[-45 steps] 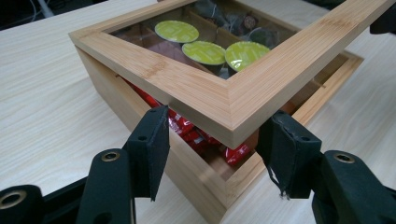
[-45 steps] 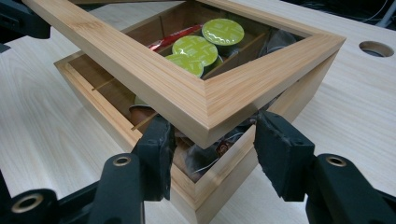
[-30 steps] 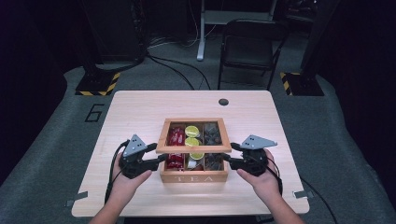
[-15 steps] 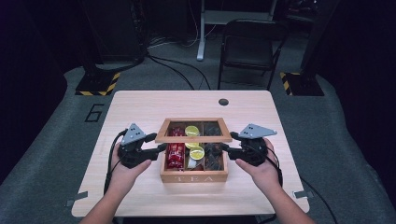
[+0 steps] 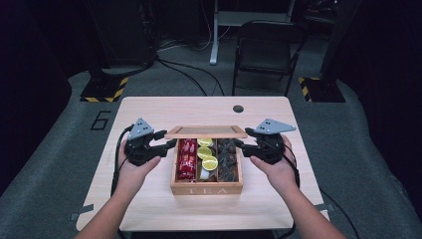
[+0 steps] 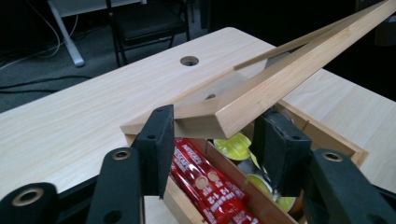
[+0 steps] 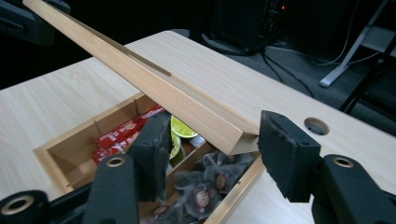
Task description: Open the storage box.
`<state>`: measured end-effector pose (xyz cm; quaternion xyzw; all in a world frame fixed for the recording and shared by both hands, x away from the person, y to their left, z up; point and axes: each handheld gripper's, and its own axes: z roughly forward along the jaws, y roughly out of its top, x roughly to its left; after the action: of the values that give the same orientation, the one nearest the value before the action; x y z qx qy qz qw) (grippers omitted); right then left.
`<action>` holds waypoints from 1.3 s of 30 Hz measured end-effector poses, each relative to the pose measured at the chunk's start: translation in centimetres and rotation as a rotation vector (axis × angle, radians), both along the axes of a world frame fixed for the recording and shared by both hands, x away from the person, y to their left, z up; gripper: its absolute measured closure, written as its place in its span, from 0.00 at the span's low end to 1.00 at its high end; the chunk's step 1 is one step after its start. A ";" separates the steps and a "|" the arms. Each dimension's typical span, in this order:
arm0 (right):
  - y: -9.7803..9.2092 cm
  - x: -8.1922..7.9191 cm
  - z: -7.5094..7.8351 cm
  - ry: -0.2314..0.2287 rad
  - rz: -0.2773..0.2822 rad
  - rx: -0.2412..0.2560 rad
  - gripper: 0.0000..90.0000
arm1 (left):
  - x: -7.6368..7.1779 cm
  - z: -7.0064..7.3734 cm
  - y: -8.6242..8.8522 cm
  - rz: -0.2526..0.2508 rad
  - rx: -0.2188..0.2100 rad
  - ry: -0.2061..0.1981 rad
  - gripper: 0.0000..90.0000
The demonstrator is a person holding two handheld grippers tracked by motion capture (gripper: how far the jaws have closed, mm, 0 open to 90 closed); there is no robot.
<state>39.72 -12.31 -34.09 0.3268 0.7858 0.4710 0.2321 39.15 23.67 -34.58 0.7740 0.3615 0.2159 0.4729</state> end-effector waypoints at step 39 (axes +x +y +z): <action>0.2 3.7 0.5 -0.085 -0.048 -0.012 0.64 | 4.2 -0.4 -0.2 0.057 0.009 -0.058 0.68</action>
<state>43.44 -12.12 -33.61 0.3237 0.7702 0.4738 0.2783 43.30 23.50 -34.96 0.7591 0.3686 0.2531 0.4731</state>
